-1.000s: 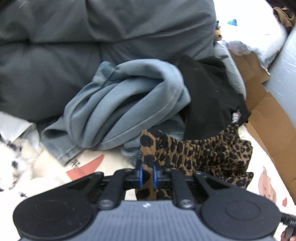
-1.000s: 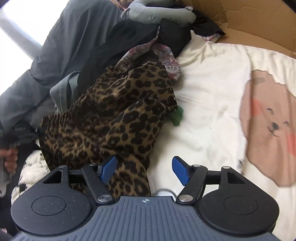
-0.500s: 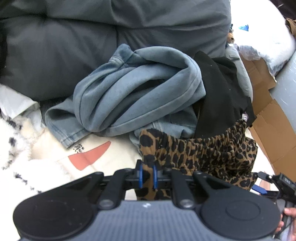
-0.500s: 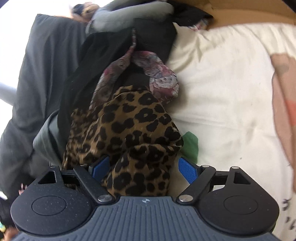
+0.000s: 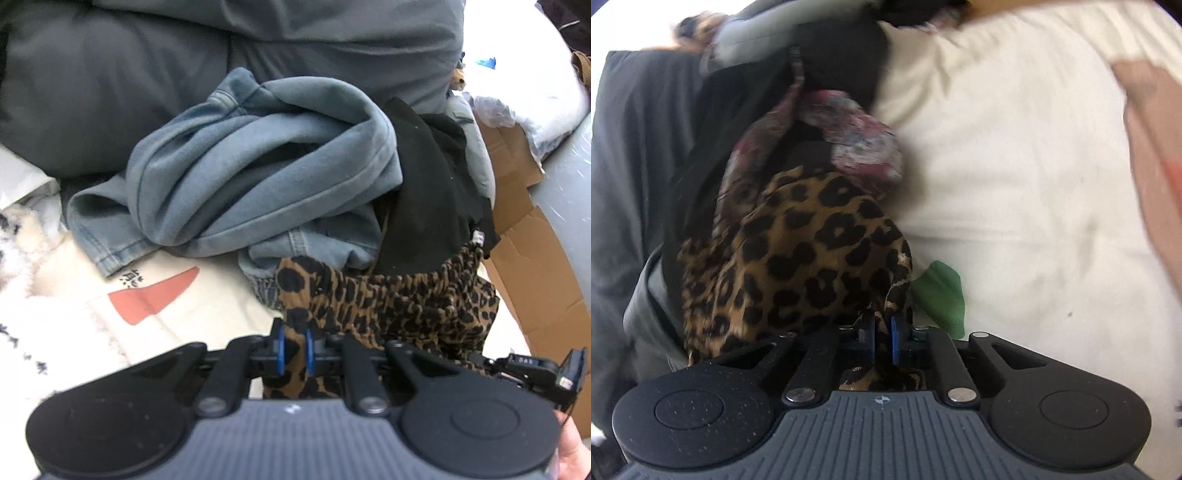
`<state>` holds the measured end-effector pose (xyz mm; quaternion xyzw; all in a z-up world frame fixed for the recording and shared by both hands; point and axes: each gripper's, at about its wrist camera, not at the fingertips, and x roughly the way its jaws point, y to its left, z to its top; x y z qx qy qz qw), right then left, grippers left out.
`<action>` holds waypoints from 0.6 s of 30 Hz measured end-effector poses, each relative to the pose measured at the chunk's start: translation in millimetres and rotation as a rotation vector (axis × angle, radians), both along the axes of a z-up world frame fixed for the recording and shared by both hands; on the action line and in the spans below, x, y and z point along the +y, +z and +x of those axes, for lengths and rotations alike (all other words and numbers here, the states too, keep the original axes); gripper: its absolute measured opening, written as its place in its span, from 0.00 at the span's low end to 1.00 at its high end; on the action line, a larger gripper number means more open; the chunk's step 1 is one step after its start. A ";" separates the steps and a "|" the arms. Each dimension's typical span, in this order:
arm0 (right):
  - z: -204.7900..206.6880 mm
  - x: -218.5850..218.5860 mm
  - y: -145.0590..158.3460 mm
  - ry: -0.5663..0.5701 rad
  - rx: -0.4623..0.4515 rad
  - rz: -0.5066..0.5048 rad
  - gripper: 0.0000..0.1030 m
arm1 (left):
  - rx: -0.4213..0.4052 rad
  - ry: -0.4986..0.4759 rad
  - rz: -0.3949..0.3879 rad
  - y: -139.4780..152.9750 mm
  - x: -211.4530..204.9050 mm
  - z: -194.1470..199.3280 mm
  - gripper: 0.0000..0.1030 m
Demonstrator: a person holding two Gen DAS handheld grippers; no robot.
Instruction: Fold clothes
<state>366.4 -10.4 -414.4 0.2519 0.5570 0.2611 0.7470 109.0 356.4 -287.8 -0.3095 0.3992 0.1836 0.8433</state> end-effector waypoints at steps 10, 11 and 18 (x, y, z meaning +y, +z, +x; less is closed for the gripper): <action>-38.1 -53.7 46.8 0.065 -0.054 -0.072 0.03 | -0.063 -0.088 -0.016 2.7 -26.0 18.5 0.11; -43.8 -61.4 50.7 0.065 -0.055 -0.076 0.03 | -0.066 -0.100 -0.021 2.5 -30.5 21.8 0.11; -76.9 -117.1 69.4 0.018 -0.056 -0.096 0.03 | -0.093 -0.208 -0.048 5.7 -59.8 41.4 0.11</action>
